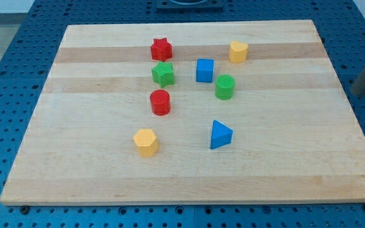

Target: Keep arm in between red star and yellow heart

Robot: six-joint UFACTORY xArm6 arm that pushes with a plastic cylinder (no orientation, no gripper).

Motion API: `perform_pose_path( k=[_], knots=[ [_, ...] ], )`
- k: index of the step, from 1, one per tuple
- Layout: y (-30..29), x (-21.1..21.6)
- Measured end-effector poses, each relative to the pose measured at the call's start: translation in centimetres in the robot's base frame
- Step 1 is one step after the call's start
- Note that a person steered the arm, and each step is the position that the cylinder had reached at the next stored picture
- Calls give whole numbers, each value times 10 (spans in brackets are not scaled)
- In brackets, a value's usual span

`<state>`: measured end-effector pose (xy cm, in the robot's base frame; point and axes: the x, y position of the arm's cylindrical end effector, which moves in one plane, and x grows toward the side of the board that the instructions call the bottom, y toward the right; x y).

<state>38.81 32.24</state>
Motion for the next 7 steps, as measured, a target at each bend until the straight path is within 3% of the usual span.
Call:
perform_pose_path(
  k=[1,2,3,7],
  knots=[
    [-18,-93],
    [-53,-158],
    [-147,-177],
    [-181,-154]
  ],
)
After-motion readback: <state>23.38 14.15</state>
